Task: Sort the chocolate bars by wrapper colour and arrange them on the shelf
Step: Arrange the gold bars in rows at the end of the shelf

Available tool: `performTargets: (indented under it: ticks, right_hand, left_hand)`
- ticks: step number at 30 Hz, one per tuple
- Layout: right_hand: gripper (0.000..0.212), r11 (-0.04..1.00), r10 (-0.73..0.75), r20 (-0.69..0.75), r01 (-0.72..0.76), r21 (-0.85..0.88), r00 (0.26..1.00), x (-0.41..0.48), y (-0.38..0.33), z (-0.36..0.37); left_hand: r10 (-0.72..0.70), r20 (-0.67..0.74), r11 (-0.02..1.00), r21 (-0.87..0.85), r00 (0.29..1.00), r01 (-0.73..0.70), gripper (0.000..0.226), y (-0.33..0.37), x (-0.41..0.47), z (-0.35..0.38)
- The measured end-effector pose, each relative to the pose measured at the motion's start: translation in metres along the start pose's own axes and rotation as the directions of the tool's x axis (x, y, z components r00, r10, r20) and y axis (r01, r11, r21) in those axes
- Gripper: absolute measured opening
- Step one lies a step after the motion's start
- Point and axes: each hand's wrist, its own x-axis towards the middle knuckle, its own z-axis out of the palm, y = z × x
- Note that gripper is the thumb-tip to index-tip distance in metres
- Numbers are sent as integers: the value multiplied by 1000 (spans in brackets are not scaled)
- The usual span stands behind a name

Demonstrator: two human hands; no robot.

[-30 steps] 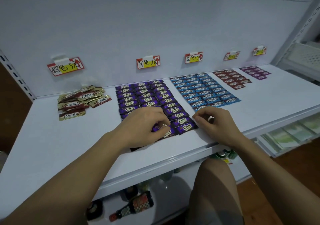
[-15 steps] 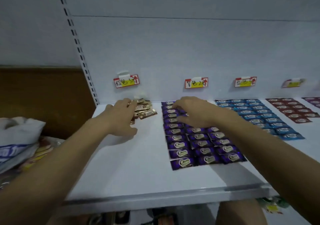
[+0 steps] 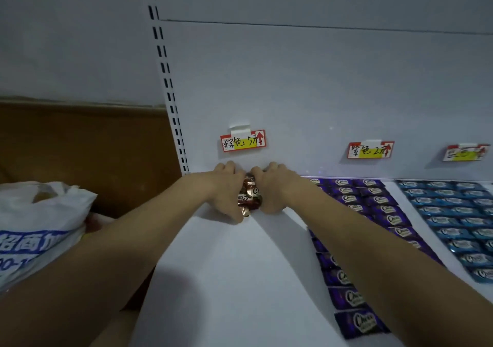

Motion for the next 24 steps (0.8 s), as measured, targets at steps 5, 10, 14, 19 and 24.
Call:
performTargets:
  ticks: [5, 10, 14, 19, 24]
  right_hand:
    - [63, 987, 65, 48, -71, 142, 997, 0, -8, -4]
    - [49, 980, 117, 24, -120, 157, 993, -13, -13, -10]
    - [27, 987, 102, 1, -102, 122, 995, -30, -20, -18]
    - [21, 986, 61, 56, -69, 154, 997, -63, -35, -20]
    - [31, 982, 32, 136, -56, 178, 990, -85, -44, -12]
  left_hand:
    - [-44, -24, 999, 9, 999, 44, 76, 14, 6, -1]
    - [-78, -53, 997, -19, 996, 77, 49, 25, -2, -8]
    - [-3, -207, 999, -38, 978, -5, 26, 19, -14, -1]
    - [18, -190, 998, -62, 982, -30, 29, 17, -50, 18]
    - [58, -204, 998, -3, 977, -60, 24, 21, -84, 28]
